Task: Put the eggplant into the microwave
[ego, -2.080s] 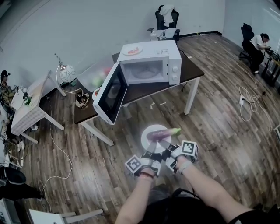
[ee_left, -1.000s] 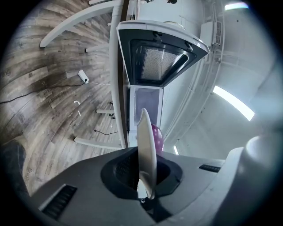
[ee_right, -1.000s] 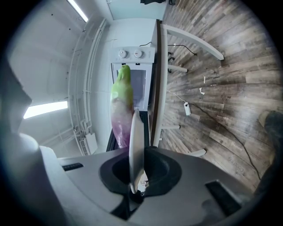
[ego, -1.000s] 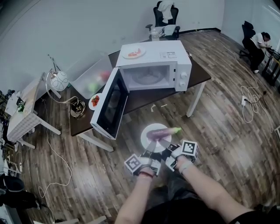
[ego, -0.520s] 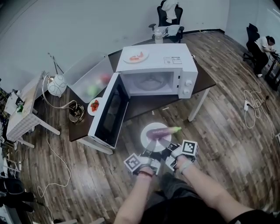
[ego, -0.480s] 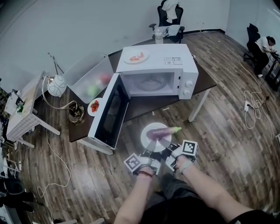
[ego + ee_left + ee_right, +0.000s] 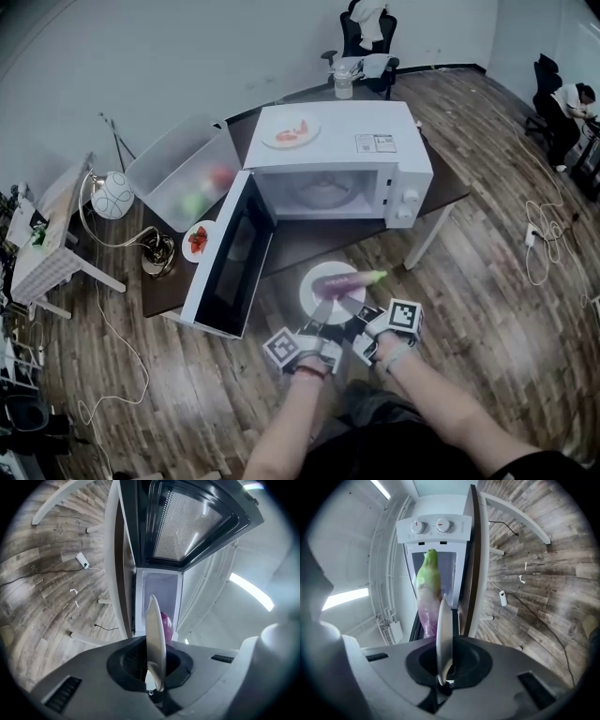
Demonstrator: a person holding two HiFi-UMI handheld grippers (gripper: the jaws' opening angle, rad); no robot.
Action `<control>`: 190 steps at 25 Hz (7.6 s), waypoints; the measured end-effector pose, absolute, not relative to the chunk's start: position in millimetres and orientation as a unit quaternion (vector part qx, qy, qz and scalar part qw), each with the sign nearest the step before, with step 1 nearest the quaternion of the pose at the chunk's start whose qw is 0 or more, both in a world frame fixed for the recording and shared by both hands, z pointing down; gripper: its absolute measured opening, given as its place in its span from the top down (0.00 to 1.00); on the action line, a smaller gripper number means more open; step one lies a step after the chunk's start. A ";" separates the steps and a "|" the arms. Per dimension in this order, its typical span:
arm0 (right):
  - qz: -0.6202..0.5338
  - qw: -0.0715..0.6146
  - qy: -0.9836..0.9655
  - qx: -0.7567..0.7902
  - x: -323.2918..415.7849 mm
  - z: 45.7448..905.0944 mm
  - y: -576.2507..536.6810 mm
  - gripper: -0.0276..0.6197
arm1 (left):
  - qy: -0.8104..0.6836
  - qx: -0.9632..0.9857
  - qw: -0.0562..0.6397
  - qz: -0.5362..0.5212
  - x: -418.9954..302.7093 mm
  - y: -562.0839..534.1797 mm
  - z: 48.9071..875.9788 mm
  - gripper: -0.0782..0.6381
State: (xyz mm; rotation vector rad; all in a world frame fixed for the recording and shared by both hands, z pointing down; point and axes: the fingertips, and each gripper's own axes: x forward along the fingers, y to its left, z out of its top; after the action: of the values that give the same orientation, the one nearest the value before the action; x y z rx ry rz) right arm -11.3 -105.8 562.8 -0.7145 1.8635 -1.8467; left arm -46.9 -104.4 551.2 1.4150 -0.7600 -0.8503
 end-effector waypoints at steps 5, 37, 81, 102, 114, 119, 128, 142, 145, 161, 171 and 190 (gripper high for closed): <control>-0.663 0.210 0.673 -0.251 -10.2 563.1 -131.9 0.94 | -0.332 0.613 0.615 -0.369 -45.2 -129.7 553.2 0.88; -0.664 0.183 0.691 -0.220 -28.4 557.8 -222.3 0.94 | -0.344 0.607 0.590 -0.405 -62.1 -218.2 545.5 0.88; -0.659 0.202 0.687 -0.231 -24.0 563.2 -286.3 0.89 | -0.325 0.627 0.597 -0.381 -64.2 -309.1 555.5 0.88; -0.678 0.195 0.652 -0.278 -21.3 563.7 -306.8 0.91 | -0.460 0.853 0.247 0.020 -49.7 -256.9 562.5 0.87; -0.686 0.194 0.640 -0.286 -23.8 560.2 -319.1 0.91 | -0.499 0.850 0.155 0.069 -48.3 -271.3 548.5 0.90; -0.679 0.184 0.648 -0.291 -24.6 558.5 -325.3 0.90 | -0.503 0.848 0.158 0.061 -50.8 -279.6 545.3 0.90; -0.650 0.161 0.689 -0.279 -23.9 550.5 -328.5 0.82 | -0.511 0.841 0.170 0.054 -54.2 -293.2 542.0 0.90; -0.571 0.063 0.768 -0.284 -6.6 543.2 -306.1 0.78 | -0.514 0.838 0.179 0.052 -46.7 -301.4 541.3 0.90; -0.523 0.005 0.796 -0.303 -2.9 547.6 -301.4 0.81 | -0.514 0.838 0.176 0.054 -48.1 -301.8 540.1 0.90; -0.331 -0.144 0.867 -0.344 -15.9 547.7 -305.5 0.95 | -0.506 0.842 0.181 0.052 -44.3 -304.0 541.9 0.90; -0.333 -0.148 0.870 -0.332 -25.1 544.1 -321.1 0.95 | -0.506 0.842 0.181 0.049 -44.0 -313.6 541.4 0.90; -0.337 -0.142 0.872 -0.326 -33.2 537.7 -353.3 0.95 | -0.508 0.840 0.186 0.041 -45.4 -344.8 538.1 0.90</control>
State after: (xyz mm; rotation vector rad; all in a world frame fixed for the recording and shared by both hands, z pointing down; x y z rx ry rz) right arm -33.2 -353.3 537.7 -1.1304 3.0176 -1.1669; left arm -45.4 -344.8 538.1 2.3658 -1.4301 0.1165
